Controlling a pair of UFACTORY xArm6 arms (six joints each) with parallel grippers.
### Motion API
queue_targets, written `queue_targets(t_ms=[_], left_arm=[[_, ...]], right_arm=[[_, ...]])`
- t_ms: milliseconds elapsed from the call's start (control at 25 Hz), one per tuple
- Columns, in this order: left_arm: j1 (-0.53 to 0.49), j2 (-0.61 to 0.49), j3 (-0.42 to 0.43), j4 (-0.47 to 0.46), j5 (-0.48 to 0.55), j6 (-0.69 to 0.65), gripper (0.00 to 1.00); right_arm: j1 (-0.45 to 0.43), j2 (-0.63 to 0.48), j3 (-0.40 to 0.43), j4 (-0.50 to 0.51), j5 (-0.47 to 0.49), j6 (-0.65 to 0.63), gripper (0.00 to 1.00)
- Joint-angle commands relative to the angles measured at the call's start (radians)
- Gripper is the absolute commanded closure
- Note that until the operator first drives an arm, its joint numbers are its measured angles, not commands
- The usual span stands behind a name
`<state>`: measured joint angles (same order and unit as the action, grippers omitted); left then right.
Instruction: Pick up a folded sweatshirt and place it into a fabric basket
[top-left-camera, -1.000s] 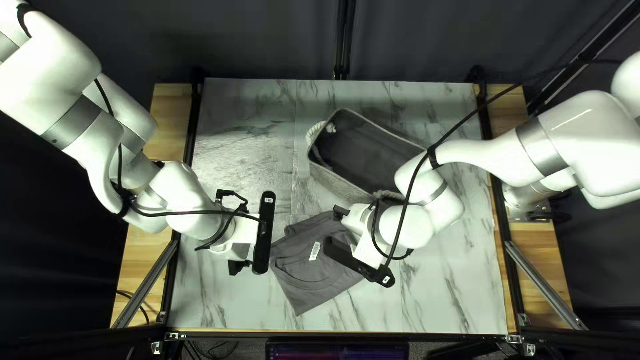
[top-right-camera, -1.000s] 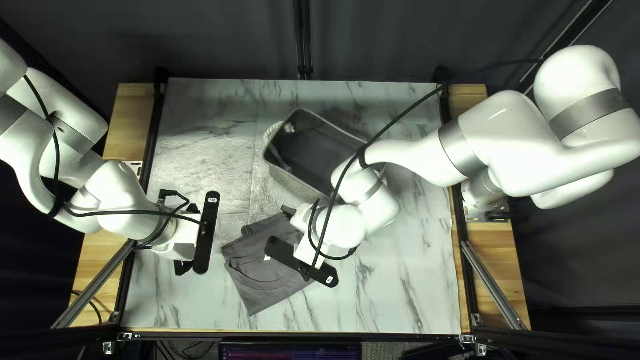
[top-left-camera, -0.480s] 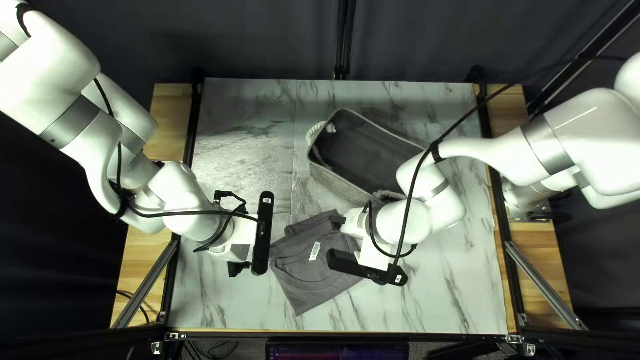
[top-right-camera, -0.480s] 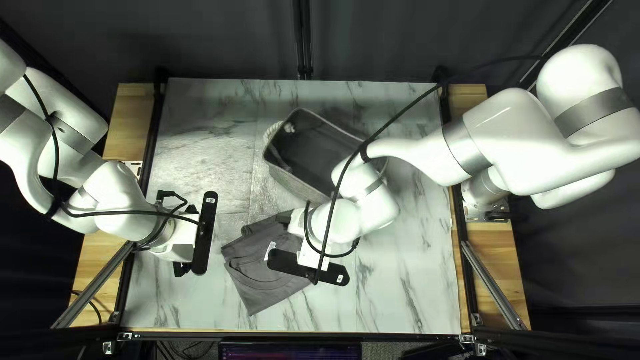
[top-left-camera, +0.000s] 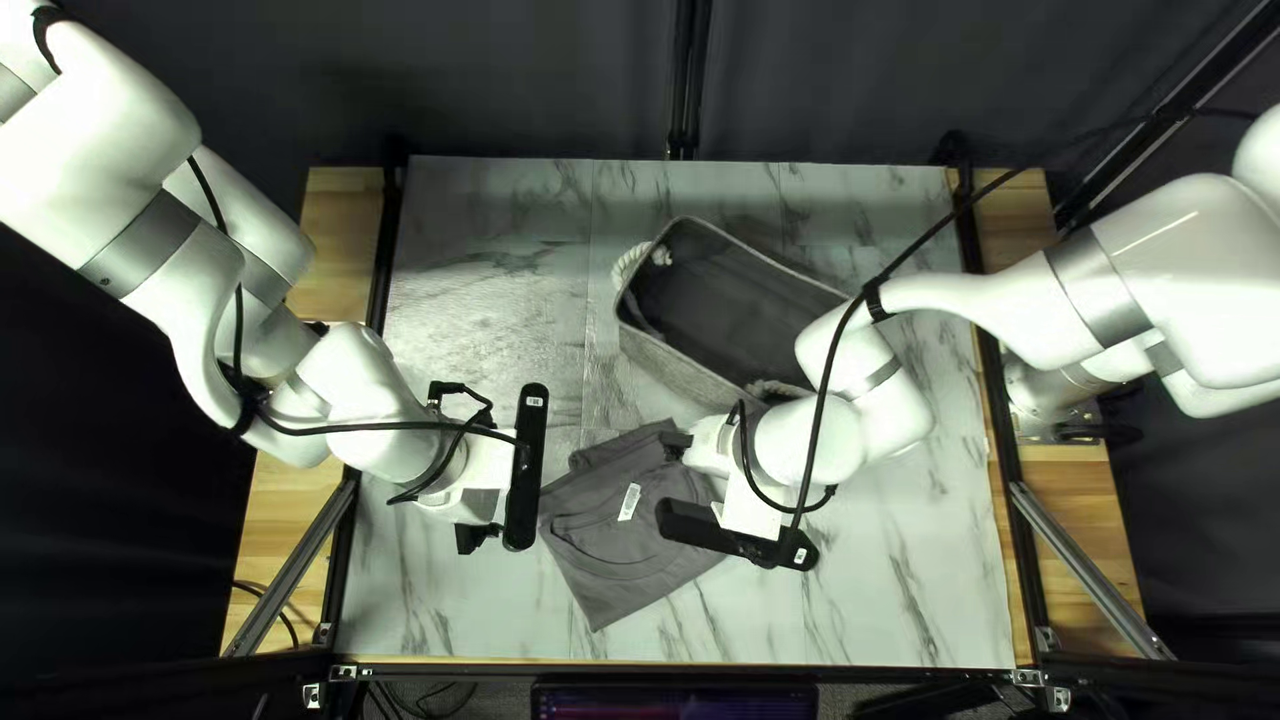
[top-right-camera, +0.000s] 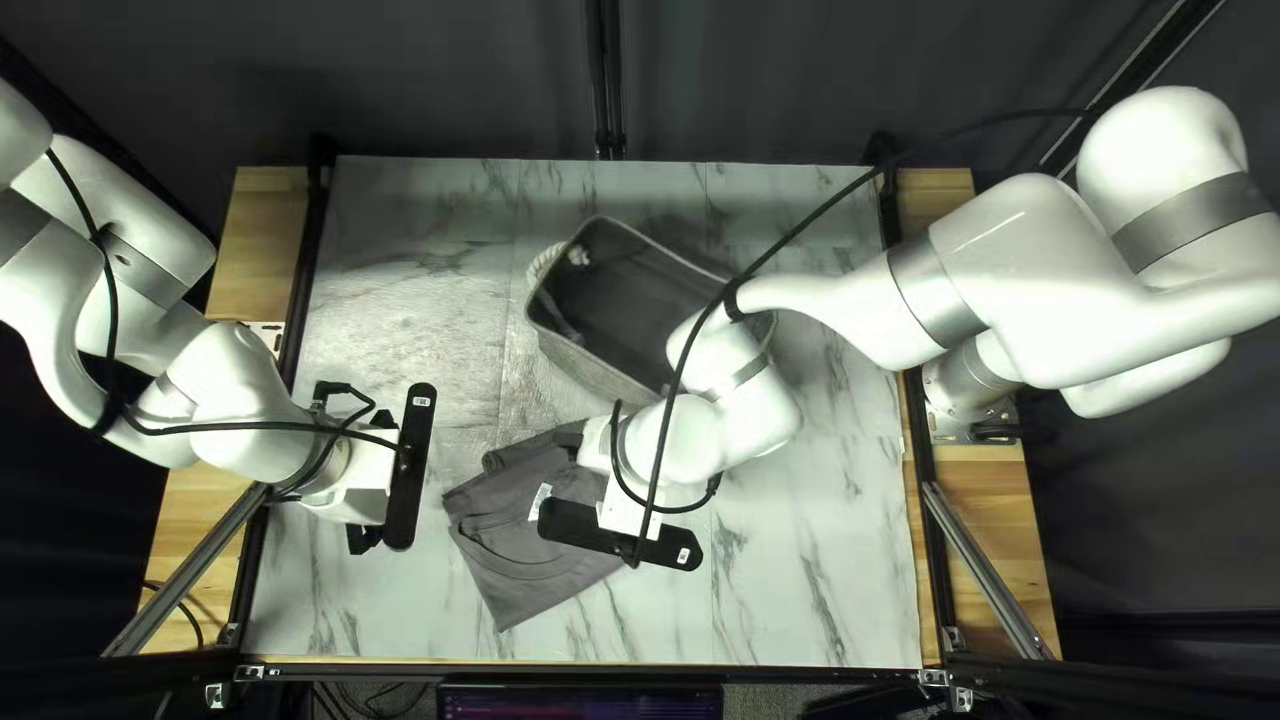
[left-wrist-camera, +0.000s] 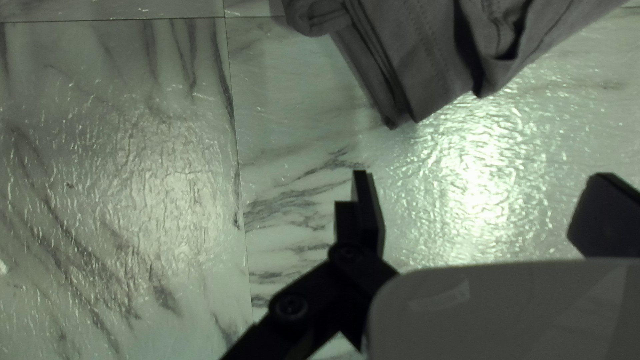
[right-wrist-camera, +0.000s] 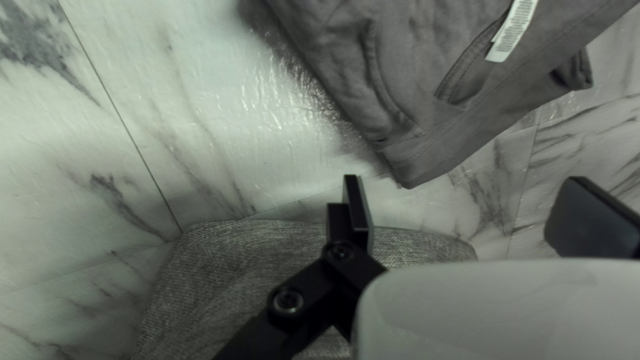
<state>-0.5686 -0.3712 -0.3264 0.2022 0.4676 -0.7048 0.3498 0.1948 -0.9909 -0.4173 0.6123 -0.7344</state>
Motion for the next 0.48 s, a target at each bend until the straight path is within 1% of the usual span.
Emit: queue_targets(t_ms=[40, 320, 360, 480], left_arm=[[-0.005, 0.052, -0.018, 0.074, -0.038, -0.044, 0.00], [-0.015, 0.067, -0.024, 0.114, -0.055, -0.067, 0.00], [-0.015, 0.065, -0.018, 0.117, -0.060, -0.070, 0.00], [-0.024, 0.059, -0.008, 0.154, -0.066, -0.106, 0.00]], right_arm=[[-0.002, 0.064, -0.048, -0.015, 0.011, -0.006, 0.00], [-0.022, 0.114, -0.104, 0.029, 0.029, -0.100, 0.00], [-0.028, 0.115, -0.103, 0.033, 0.028, -0.110, 0.00], [-0.053, 0.087, -0.064, 0.032, 0.017, -0.142, 0.00]])
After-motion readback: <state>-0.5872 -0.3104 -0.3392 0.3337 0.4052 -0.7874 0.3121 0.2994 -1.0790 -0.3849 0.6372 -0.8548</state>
